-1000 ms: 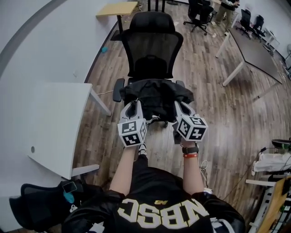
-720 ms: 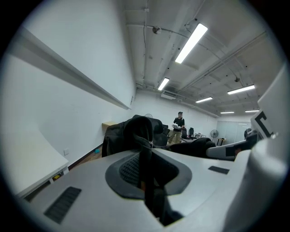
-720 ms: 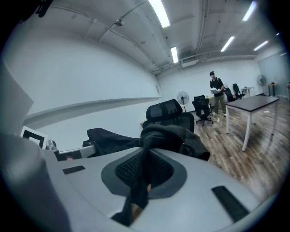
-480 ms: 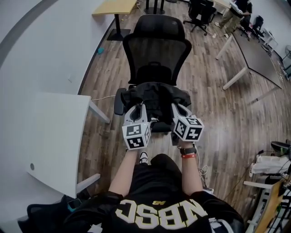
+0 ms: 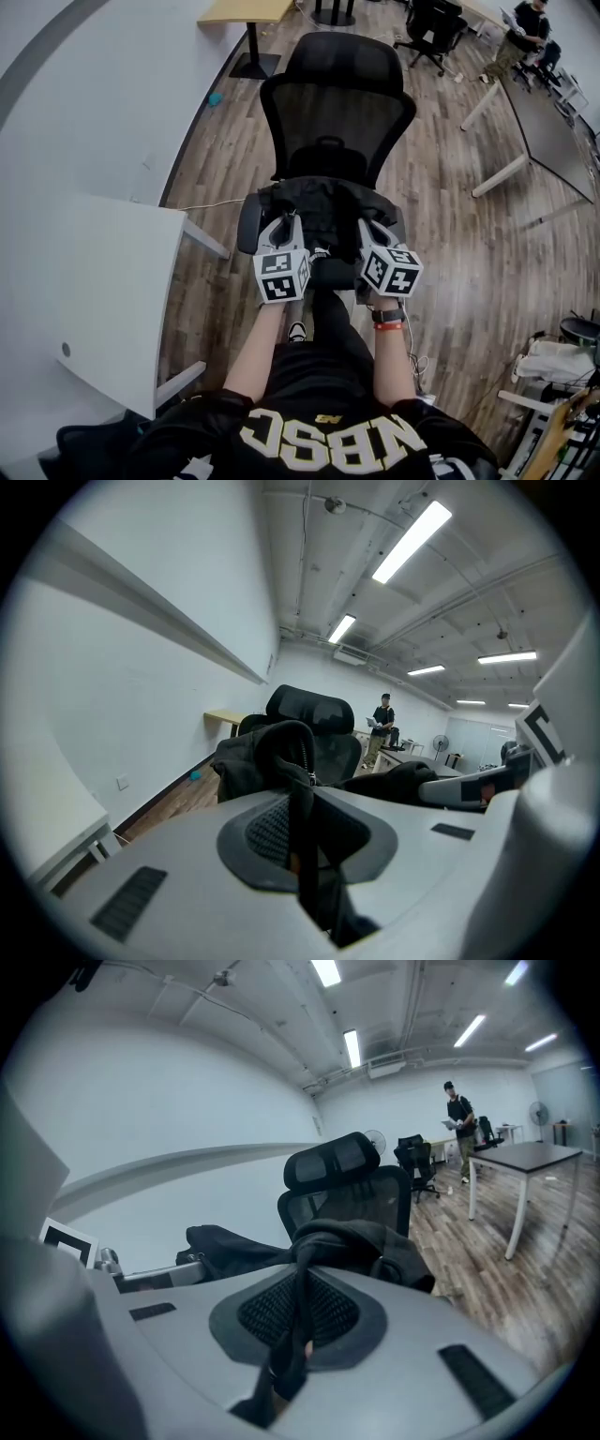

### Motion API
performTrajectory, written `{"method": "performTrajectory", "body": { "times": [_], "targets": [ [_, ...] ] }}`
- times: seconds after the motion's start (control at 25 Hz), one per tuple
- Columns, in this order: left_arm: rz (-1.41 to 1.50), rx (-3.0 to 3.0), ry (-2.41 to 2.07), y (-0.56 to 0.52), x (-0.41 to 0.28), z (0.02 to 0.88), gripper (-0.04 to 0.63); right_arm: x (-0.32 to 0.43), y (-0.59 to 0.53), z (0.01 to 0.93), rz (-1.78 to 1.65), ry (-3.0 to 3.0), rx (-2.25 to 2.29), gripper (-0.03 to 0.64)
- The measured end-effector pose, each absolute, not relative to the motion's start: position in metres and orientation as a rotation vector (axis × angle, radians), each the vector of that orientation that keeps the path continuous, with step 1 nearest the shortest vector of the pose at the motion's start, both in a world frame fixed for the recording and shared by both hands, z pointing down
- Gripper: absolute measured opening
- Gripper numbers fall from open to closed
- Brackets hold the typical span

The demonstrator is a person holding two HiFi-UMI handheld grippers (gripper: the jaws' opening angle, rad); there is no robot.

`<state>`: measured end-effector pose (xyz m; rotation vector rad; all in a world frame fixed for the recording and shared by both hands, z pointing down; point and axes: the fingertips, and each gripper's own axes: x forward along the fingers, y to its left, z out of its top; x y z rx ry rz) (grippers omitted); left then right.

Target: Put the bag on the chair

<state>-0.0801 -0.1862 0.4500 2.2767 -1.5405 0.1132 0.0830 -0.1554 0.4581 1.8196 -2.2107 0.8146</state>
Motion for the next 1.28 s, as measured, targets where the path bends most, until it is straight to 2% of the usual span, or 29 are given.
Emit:
{"method": "performTrajectory", "body": {
  "times": [0.52,0.88,1.28],
  "targets": [
    [0.388,2.133,-1.547,-0.312,-0.052,0.527,0.04,0.115,-0.283,0.538,1.049,-2.121,1.664,0.031],
    [0.576,1.938,-1.499,-0.348,-0.036,0.625,0.04,0.156,-0.319,0.625,1.231,-1.992,1.532,0.034],
    [0.749,1.807,-1.444,-0.358,-0.038,0.727,0.04,0.158,-0.322,0.731,1.349,-1.835,1.371,0.037]
  ]
}}
